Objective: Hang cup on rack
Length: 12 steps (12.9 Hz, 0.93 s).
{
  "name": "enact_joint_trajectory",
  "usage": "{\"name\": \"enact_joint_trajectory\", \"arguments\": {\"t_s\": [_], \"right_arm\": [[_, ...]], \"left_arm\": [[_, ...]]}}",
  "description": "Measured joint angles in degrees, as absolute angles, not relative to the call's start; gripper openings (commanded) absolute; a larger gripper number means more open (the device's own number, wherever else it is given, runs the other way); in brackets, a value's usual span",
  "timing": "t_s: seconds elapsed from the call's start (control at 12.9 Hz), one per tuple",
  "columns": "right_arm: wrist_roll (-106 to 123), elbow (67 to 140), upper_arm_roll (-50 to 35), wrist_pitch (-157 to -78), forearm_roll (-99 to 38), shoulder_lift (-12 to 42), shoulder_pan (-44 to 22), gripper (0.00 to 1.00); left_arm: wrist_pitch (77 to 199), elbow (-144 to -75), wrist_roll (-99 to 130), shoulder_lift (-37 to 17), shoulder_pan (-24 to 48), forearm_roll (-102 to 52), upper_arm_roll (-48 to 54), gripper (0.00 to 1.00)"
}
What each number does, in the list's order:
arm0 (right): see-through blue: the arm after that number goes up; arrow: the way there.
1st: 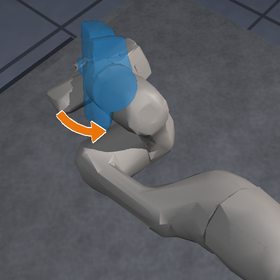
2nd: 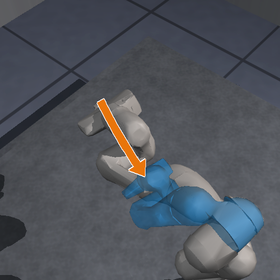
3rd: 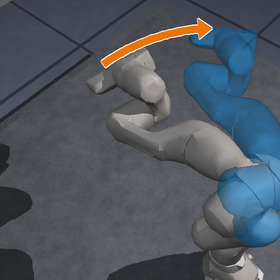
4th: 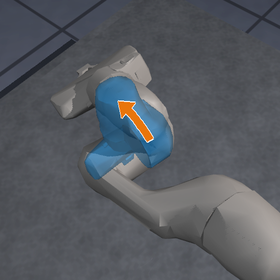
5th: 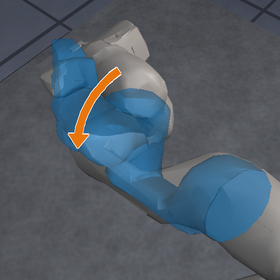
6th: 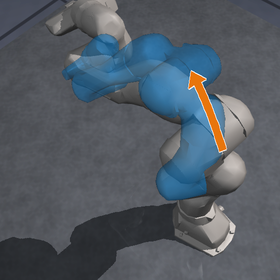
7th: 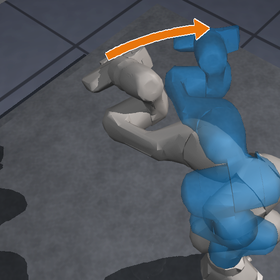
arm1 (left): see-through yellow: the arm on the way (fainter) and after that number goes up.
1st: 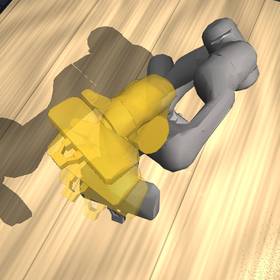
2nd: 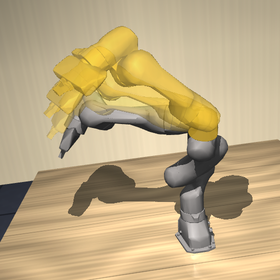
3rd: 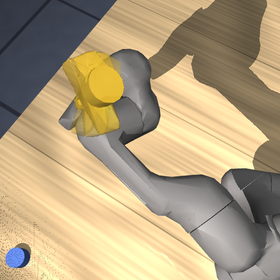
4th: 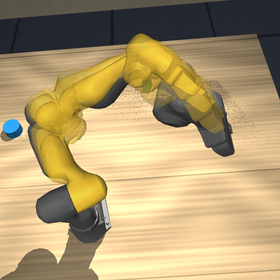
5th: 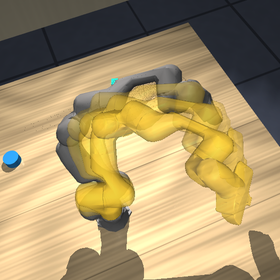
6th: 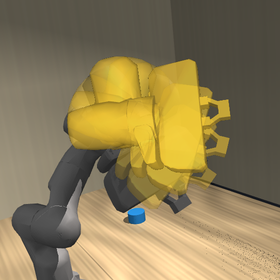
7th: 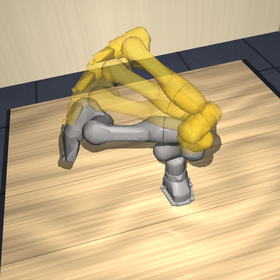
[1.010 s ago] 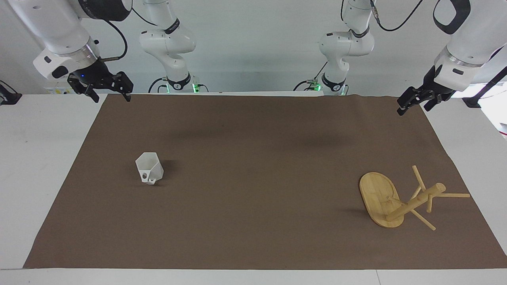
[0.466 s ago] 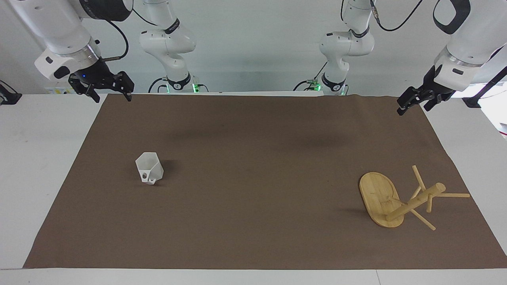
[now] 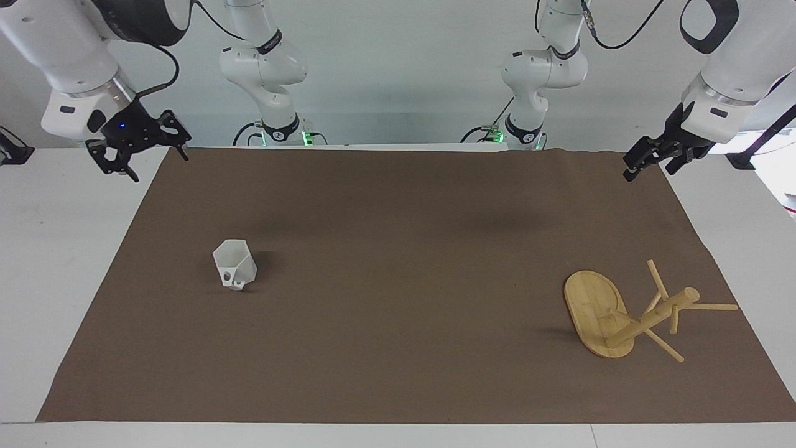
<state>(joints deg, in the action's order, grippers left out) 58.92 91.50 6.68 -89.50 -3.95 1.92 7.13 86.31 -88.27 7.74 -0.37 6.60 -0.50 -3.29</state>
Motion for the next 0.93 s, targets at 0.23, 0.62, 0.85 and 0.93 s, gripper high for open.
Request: {"name": "enact_joint_trajectory", "arguments": {"t_s": [0.23, 0.62, 0.85, 0.93], "right_arm": [[85.24, 91.28, 6.75, -91.31, -14.79, 8.30, 14.50, 1.00], [117.71, 88.54, 6.71, -80.88, -35.33, 20.98, 25.69, 1.00], [128.16, 85.02, 3.11, -74.78, -44.08, 33.90, 31.58, 1.00], [130.24, 84.29, -0.03, -74.06, -45.49, 38.43, 34.31, 1.00]], "left_arm": [[86.31, -88.27, 7.74, -0.37, 6.60, -0.50, -3.29, 1.00], [86.31, -88.27, 7.74, -0.37, 6.60, -0.50, -3.29, 1.00], [86.29, -88.27, 7.74, -0.37, 6.60, -0.50, -3.29, 1.00], [86.29, -88.27, 7.74, -0.37, 6.60, -0.50, -3.29, 1.00]]}}
